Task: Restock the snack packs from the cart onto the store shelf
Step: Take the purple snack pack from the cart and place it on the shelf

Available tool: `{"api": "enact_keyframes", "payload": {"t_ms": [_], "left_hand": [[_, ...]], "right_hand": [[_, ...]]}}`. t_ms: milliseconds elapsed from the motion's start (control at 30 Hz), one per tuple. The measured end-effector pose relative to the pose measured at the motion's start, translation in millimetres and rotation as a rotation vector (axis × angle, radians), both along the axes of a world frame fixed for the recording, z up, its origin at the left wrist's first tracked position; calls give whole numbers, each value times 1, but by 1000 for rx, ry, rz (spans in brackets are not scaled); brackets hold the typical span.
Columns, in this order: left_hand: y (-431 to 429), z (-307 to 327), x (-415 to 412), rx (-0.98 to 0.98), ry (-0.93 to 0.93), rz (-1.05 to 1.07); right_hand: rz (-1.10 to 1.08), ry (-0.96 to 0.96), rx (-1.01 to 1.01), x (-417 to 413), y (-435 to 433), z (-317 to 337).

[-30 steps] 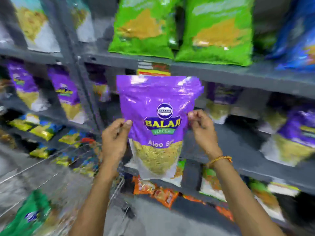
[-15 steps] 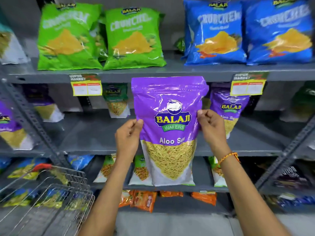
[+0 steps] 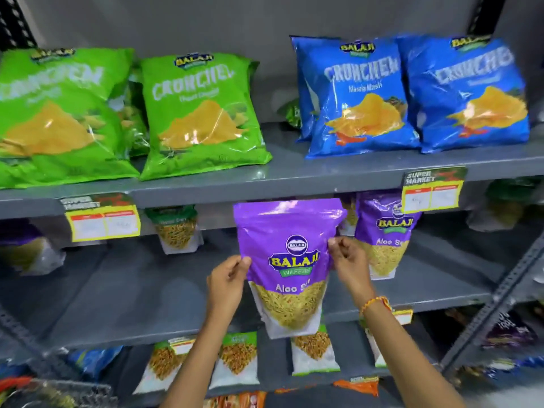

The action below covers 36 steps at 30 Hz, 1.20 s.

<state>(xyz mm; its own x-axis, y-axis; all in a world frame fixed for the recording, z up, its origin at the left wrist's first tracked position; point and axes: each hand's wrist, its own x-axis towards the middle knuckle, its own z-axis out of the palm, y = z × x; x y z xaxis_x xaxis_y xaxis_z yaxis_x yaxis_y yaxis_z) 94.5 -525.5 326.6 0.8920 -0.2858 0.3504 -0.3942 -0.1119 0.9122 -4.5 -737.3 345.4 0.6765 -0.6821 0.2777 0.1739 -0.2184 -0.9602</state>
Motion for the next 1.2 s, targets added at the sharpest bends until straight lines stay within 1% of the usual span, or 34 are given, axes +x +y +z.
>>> {"api": "enact_keyframes", "payload": {"t_ms": [67,200,367,500,633,767,833,933,1000,1033,1067,1100,1133,1200], "left_hand": [[-16,0,27,11,29,-5],[-43,-1,74,94,42,1],[-58,-5,104,133,62,-23],[-61,-16,113,185,39,-14],[-62,-21,108,182,47,-8],[-58,-20,102,130,107,23],[-52,-9,92,114,129,58],[-30,6,69,88,119,131],[-7,10,51,96,79,207],[7,11,43,104,67,243],[22,12,35,115,51,277],[38,13,27,122,37,312],[56,14,20,124,27,345],[95,14,8,119,21,379]], "right_hand": [[-22,-3,2,25,-12,1],[-53,-1,-3,67,-30,-3],[-100,37,15,105,-51,-23],[-100,47,21,114,-54,-32],[-83,60,43,110,-51,-34],[-79,111,-41,98,-39,-20],[-176,110,-148,86,-26,-12],[-472,63,-322,62,9,5],[-639,38,-359,49,34,17],[-659,-18,-359,43,48,23],[-620,-89,-371,39,64,30],[-528,-170,-395,39,81,34],[-396,-235,-428,41,102,36],[-114,-287,-489,49,152,34]]}}
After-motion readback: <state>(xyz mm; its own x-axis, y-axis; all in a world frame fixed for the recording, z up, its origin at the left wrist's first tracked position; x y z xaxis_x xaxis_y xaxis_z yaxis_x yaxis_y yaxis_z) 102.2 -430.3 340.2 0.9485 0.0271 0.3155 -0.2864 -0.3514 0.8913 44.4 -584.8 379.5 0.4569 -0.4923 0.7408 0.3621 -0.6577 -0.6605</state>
